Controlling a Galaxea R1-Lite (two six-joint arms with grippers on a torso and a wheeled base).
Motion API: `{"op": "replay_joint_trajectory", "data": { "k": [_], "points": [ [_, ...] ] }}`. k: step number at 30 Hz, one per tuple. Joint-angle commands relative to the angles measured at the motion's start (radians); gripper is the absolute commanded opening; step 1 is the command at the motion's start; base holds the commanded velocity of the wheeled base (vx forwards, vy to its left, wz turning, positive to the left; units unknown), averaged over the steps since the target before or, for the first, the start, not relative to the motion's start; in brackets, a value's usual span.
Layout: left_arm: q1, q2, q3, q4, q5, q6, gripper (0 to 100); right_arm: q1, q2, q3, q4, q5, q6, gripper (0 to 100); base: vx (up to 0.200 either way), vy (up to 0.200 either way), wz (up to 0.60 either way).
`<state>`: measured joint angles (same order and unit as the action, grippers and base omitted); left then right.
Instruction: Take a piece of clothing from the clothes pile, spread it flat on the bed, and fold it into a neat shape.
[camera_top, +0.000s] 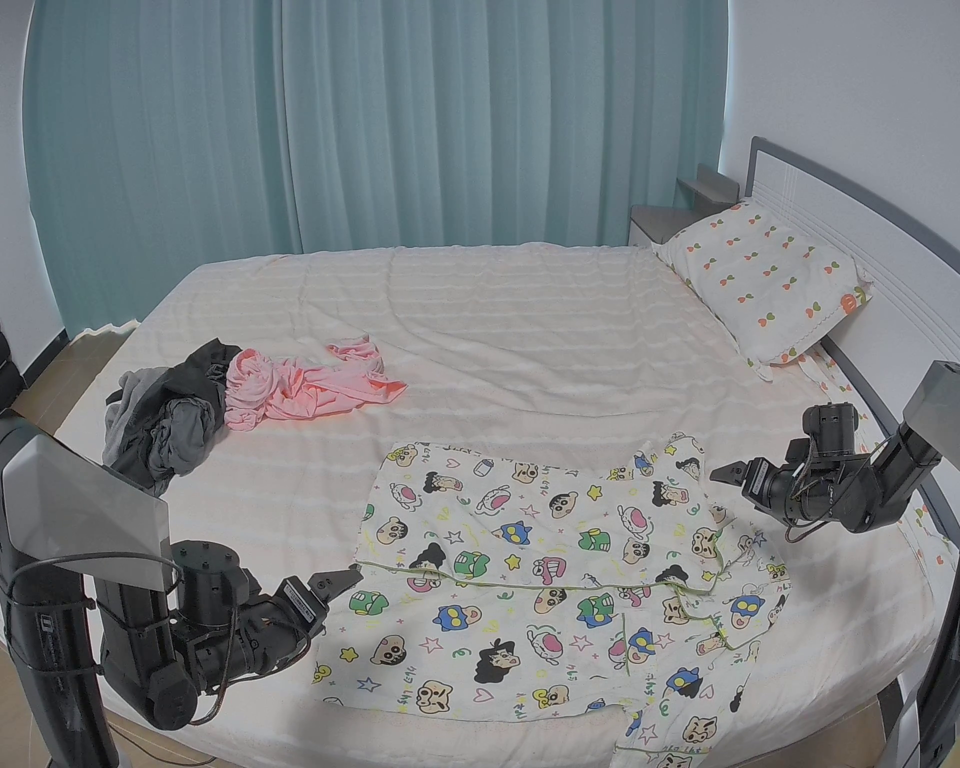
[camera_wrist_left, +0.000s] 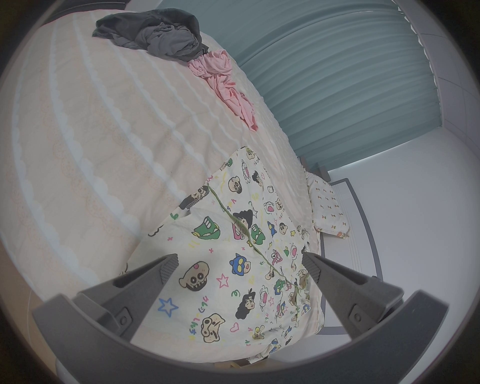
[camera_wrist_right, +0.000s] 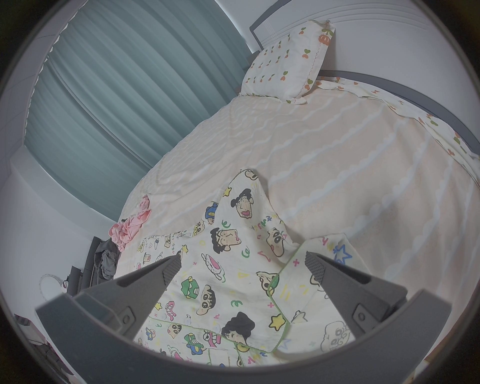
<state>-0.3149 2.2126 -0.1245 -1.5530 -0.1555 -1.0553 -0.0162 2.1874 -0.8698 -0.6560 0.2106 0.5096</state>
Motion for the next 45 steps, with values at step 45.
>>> {"op": "replay_joint_trajectory", "data": {
  "k": [45],
  "points": [
    [-0.015,0.004,-0.006,-0.015,0.004,-0.006,100,0.127,0.370,-0.606,0.251,-0.074,0.121,100,0.000,-0.067,0.00]
  ]
}}
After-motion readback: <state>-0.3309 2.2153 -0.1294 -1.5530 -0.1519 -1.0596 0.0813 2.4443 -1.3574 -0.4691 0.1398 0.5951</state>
